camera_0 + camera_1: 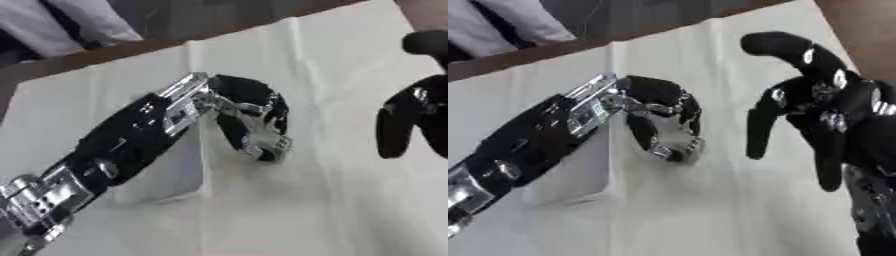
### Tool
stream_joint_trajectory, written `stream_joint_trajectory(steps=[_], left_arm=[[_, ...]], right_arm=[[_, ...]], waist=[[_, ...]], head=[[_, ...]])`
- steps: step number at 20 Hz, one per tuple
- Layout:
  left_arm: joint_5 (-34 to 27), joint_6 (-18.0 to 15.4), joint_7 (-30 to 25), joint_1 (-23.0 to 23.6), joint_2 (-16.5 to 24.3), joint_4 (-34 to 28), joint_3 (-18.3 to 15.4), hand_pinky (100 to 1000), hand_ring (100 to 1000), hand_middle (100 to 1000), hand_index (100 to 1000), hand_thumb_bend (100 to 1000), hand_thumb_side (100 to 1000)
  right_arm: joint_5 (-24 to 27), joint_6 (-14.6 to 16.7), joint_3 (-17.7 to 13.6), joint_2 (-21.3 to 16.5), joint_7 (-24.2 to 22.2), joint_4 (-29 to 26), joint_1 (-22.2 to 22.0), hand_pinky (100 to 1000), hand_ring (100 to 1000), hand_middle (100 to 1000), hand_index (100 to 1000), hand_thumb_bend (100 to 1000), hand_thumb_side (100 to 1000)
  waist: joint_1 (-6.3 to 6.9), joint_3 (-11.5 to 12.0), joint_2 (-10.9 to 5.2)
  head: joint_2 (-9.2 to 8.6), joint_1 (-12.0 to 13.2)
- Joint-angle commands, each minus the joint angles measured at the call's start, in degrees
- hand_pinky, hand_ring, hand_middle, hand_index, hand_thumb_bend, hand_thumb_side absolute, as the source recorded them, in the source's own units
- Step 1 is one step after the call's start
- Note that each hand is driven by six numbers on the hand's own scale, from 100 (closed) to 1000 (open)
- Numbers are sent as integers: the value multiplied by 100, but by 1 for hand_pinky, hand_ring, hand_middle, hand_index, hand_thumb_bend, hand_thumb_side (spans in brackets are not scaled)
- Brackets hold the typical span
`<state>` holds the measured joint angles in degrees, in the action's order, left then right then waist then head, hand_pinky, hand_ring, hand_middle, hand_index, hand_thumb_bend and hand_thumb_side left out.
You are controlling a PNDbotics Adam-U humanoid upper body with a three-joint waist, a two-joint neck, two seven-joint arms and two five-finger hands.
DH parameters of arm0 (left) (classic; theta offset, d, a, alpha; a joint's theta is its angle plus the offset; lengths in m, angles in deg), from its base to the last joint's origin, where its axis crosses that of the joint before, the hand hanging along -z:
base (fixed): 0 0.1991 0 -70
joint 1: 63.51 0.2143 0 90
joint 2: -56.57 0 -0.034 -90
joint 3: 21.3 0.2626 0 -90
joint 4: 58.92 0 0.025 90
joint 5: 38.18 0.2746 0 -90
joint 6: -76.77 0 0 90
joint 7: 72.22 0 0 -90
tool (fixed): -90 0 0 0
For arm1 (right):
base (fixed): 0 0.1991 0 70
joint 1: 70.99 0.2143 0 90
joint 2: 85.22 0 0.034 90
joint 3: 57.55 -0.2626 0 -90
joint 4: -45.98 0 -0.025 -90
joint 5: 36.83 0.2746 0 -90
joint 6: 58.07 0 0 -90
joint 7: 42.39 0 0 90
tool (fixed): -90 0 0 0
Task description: Pick up objects on the table and place them in the box.
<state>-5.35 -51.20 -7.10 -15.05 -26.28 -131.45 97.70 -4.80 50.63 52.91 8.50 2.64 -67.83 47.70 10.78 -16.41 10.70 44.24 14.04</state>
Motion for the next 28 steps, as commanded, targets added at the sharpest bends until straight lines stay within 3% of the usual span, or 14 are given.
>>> stream_joint_trajectory(steps=[1,2,3,4,5,6,11,15,19,23,28], left_arm=[[-220,-1079,-1128,94,76,18,69,389,518,535,689,195,813],[-253,-1067,-1144,94,82,8,56,355,490,502,650,100,651],[-263,-1028,-1139,89,88,-6,33,363,497,510,661,100,700],[-251,-973,-1115,83,94,-26,8,300,452,455,584,100,362],[-223,-916,-1080,81,98,-51,-9,305,455,459,590,100,384],[-189,-871,-1043,82,101,-77,-14,273,431,432,559,100,275],[-42,-795,-985,96,119,-139,27,292,439,441,567,100,357],[178,-805,-1248,49,178,-117,57,412,518,528,664,100,537],[618,-767,-1766,-24,184,-81,32,496,588,608,739,267,683],[786,-773,-2091,-91,187,-93,12,512,601,630,755,319,718],[1082,-763,-2599,-233,300,-102,60,555,639,702,810,512,793]], right_arm=[[12,104,-10,-61,-118,-79,15,384,511,966,293,100,885],[9,104,-11,-61,-118,-79,10,384,510,965,293,100,886],[5,103,-12,-60,-117,-79,4,384,510,965,293,100,886],[3,101,-14,-58,-115,-79,-3,383,510,964,295,100,887],[0,99,-15,-57,-114,-79,-9,383,510,964,295,100,887],[-2,97,-16,-56,-113,-79,-13,383,509,964,293,100,887],[-3,81,-16,-52,-113,-79,-36,383,509,964,295,100,887],[3,66,-10,-65,-125,-79,-44,382,505,965,288,100,885],[0,57,-5,-85,-149,-79,-41,382,502,965,276,100,885],[0,55,-5,-105,-164,-79,-36,382,499,966,272,100,884],[-7,41,8,-139,-191,-79,-48,382,496,968,260,100,883]], waist=[[-45,29,-44],[-45,34,-46],[-46,39,-50],[-47,44,-54],[-47,47,-57],[-48,49,-60],[-44,61,-77],[-25,58,-78],[-5,45,-61],[13,32,-51],[59,20,-50]], head=[[-12,-41],[-12,-42],[-12,-43],[-12,-44],[-12,-43],[-12,-43],[-12,-40],[-12,-42],[-12,-44],[-12,-51],[-12,-60]])
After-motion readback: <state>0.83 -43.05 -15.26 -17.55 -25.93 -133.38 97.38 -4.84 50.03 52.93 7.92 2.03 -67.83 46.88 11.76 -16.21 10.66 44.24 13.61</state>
